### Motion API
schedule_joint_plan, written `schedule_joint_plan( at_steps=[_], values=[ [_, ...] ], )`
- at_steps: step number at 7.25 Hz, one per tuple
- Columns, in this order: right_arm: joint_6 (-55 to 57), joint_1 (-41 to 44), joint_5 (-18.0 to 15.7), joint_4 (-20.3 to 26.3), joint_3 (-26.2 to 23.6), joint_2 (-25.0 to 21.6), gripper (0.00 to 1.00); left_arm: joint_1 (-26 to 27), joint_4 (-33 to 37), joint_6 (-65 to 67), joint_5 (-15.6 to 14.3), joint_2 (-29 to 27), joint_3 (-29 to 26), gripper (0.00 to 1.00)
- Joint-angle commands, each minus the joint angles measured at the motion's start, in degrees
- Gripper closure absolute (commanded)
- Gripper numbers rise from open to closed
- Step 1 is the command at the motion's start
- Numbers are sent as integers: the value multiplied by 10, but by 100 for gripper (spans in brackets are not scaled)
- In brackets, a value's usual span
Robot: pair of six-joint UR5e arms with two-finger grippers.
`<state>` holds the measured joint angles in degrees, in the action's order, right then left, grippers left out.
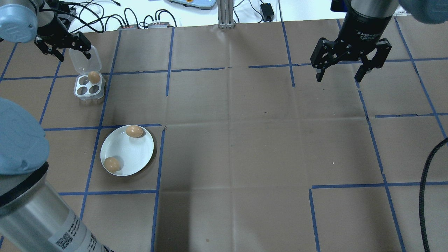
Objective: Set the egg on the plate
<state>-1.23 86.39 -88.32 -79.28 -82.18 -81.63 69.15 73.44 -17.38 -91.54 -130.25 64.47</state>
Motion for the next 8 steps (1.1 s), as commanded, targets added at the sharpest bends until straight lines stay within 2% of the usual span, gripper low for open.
schedule_joint_plan(
  at_steps=[1,3,4,6,8],
  values=[
    [0,0,0,0,0,0,0,-2,-21,-40,0,-43,5,1],
    [0,0,0,0,0,0,0,-2,-49,-53,-3,-43,37,1],
    [0,0,1,0,0,0,0,-2,-68,-53,-4,-43,41,7],
    [0,0,1,0,0,0,0,-2,-68,-52,-4,-43,41,29],
    [0,0,1,0,0,0,0,3,-68,-48,-3,-43,40,39]
  ],
)
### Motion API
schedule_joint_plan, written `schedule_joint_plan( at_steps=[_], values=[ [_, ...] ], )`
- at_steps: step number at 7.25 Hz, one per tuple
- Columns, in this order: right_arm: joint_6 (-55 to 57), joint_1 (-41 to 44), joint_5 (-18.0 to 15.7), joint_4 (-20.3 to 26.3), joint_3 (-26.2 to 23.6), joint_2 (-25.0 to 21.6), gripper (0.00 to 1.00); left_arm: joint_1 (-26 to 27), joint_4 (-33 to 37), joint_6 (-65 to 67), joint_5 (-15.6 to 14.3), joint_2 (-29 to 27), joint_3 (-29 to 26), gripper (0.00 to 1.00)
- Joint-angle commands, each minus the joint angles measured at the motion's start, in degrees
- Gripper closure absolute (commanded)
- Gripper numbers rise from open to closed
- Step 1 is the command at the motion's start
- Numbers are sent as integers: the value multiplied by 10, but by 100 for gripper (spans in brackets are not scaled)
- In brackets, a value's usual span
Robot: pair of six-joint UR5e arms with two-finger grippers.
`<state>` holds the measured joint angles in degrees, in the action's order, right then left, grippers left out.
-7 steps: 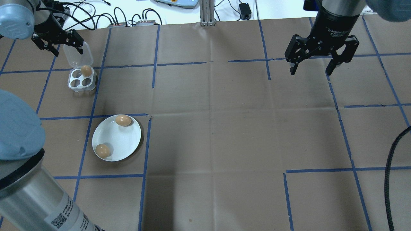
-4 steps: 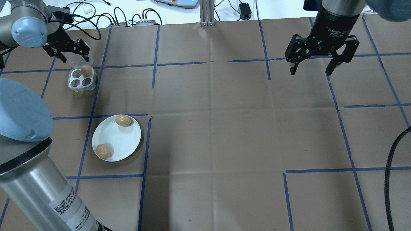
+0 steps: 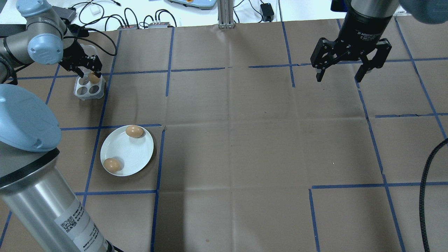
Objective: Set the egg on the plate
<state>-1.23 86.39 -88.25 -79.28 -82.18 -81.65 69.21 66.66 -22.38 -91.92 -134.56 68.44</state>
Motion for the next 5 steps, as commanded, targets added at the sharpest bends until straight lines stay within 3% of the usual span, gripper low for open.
schedule_joint_plan(
  at_steps=[1,4,5],
  values=[
    [0,0,0,0,0,0,0,5,0,4,2,1,0,46],
    [0,0,-1,0,0,0,0,6,2,5,0,4,0,72],
    [0,0,-1,0,0,0,0,5,8,5,-4,13,-6,75]
  ],
)
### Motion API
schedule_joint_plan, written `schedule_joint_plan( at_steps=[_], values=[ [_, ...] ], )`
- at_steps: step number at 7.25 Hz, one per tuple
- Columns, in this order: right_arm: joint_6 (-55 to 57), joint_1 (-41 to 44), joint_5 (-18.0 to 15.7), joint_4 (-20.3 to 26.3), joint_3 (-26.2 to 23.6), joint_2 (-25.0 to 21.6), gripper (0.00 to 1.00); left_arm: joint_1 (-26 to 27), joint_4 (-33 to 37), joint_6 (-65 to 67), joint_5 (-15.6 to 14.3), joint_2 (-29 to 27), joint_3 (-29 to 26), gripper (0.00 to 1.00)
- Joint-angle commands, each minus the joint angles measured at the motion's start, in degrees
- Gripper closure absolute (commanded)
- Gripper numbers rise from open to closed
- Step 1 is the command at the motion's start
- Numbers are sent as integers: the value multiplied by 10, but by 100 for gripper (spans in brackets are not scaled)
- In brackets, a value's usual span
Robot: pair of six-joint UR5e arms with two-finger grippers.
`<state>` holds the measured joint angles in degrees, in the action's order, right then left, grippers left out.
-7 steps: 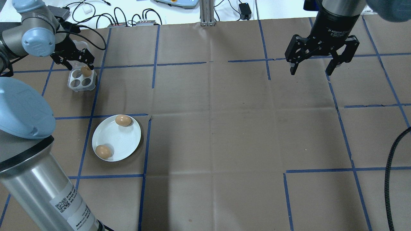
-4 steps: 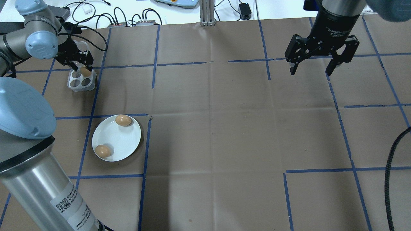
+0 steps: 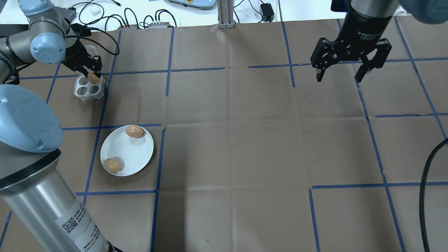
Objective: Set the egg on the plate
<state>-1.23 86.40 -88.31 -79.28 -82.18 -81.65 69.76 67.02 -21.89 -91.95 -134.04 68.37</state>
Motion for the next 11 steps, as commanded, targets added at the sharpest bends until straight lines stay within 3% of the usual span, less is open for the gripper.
schedule_joint_plan(
  at_steps=[1,4,5,8,9,11],
  values=[
    [0,0,1,0,0,1,0,-1,21,0,-5,24,-9,75],
    [0,0,1,0,0,0,0,5,125,50,-3,127,25,75],
    [0,0,1,0,0,0,0,10,127,81,2,174,82,75],
    [0,0,0,0,0,0,0,80,78,176,3,306,299,76],
    [0,0,1,0,0,0,0,91,66,177,0,312,353,76],
    [0,0,0,0,0,0,0,91,-47,166,-1,307,451,76]
  ],
)
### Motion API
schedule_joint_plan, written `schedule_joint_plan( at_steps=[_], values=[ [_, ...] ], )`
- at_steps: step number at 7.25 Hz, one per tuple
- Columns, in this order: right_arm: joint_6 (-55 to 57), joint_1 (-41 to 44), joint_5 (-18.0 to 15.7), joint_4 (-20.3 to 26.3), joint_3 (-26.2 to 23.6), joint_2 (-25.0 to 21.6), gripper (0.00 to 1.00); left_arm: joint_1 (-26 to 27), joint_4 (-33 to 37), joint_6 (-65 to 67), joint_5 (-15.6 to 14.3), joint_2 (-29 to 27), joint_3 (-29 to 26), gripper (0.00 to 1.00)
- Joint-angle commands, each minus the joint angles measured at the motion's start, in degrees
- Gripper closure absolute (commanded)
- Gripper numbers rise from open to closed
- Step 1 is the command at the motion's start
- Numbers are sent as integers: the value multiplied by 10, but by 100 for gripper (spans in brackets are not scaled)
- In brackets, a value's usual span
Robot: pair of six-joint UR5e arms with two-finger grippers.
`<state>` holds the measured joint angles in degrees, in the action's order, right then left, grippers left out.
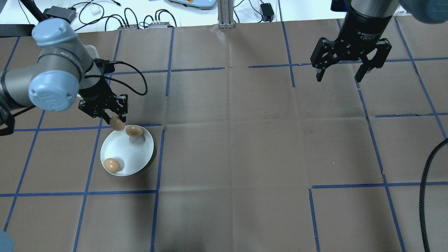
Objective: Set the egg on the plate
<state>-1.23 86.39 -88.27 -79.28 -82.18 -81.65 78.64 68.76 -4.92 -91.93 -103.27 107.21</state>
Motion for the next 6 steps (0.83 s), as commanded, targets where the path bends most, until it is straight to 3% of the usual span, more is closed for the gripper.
schedule_joint_plan(
  at_steps=[1,2,3,4,6],
  values=[
    [0,0,0,0,0,1,0,1,-134,-2,-4,-7,98,74],
    [0,0,0,0,0,0,0,0,-144,-2,-4,-9,100,59],
    [0,0,0,0,0,0,0,0,-144,-2,-4,-6,97,13],
    [0,0,0,0,0,0,0,0,-140,-3,-4,-5,91,0],
    [0,0,0,0,0,0,0,2,-70,-4,-4,26,33,0]
  ],
)
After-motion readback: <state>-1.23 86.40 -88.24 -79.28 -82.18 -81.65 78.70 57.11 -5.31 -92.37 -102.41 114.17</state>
